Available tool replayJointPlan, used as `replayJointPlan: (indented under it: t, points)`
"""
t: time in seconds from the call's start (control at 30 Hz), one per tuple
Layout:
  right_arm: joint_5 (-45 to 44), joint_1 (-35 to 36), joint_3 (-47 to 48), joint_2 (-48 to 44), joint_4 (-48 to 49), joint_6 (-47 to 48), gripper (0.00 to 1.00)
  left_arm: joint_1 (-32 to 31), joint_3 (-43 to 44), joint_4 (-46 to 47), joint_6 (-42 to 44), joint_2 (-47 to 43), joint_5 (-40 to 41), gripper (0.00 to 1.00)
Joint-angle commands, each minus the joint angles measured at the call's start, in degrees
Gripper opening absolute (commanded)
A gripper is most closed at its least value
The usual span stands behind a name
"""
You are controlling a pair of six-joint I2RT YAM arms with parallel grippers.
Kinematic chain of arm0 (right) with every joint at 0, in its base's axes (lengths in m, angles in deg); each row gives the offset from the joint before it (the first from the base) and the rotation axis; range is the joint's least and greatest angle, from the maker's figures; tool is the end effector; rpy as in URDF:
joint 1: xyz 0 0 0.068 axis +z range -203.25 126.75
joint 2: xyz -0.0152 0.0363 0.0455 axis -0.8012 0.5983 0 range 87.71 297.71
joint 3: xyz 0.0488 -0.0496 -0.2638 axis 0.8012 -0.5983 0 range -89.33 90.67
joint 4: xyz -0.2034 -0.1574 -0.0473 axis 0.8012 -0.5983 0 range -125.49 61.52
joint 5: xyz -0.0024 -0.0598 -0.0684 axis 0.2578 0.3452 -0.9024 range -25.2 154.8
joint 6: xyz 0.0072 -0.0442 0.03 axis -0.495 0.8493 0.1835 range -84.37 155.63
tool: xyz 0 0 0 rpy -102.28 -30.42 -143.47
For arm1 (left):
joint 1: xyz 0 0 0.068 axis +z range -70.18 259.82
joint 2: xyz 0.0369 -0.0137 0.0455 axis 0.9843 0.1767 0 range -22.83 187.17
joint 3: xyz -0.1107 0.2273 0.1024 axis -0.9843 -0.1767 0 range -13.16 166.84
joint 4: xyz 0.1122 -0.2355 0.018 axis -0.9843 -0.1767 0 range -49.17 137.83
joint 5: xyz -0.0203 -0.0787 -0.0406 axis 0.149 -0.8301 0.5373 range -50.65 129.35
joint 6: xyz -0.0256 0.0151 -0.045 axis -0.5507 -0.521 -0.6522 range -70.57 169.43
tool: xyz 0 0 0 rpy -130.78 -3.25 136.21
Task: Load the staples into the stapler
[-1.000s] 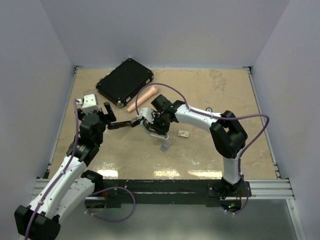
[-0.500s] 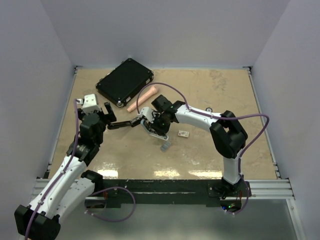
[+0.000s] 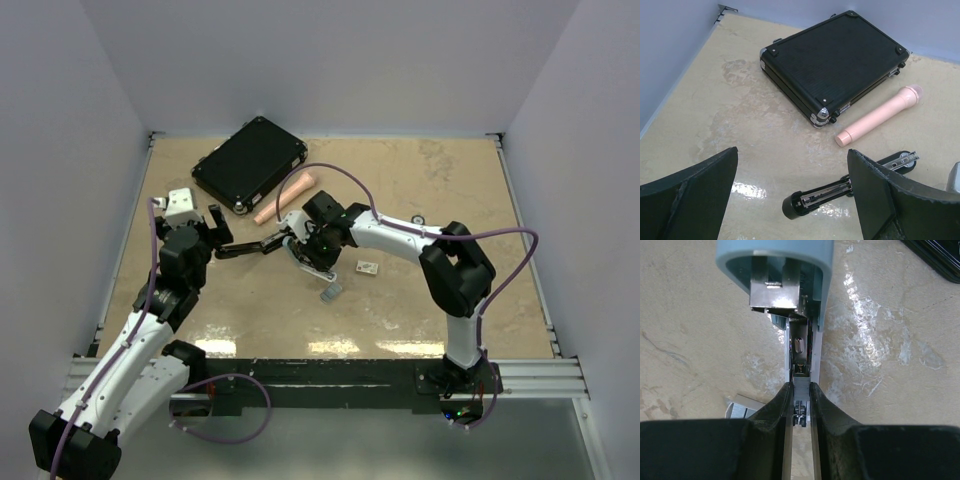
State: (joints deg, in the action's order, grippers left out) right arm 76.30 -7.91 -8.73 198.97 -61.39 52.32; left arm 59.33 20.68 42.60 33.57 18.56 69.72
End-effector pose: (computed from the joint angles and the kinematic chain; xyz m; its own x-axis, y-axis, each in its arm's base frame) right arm 0.2800 0.2935 0.1887 -0.3849 -0.7897 -0.4777 -0.9081 0.4165 0.0432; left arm 0.1700 -0.0443 0.2921 -0.1557 -0.1934 -0.9687 -0.2102 0.9647 -0.1588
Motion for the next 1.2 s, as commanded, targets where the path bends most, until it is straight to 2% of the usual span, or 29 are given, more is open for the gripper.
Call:
replayJointPlan:
  t: [0.0, 0.6, 0.93, 1.17]
  points:
    - [-3.60, 0.01, -1.49, -1.84, 0.91, -4.29, 0.07, 0.54, 0.26, 2.16, 0.04, -0.08, -0.31, 0.95]
    - [-4.48, 0.01, -2.90, -5.17, 4.42, -11.85, 0.07, 0.54, 0.26, 1.98, -0.05, -0.08, -0.66, 0.95]
    - [-2.37, 0.01, -3.51, -8.08, 6.54, -10.71, 0.06, 0.54, 0.34, 2.16, -0.14, 0.27, -0.84, 0.95]
    - [-0.97, 0.10, -4.40, -6.76, 6.45, -9.13, 0.06, 0.54, 0.26, 2.16, -0.14, 0.27, -1.01, 0.95]
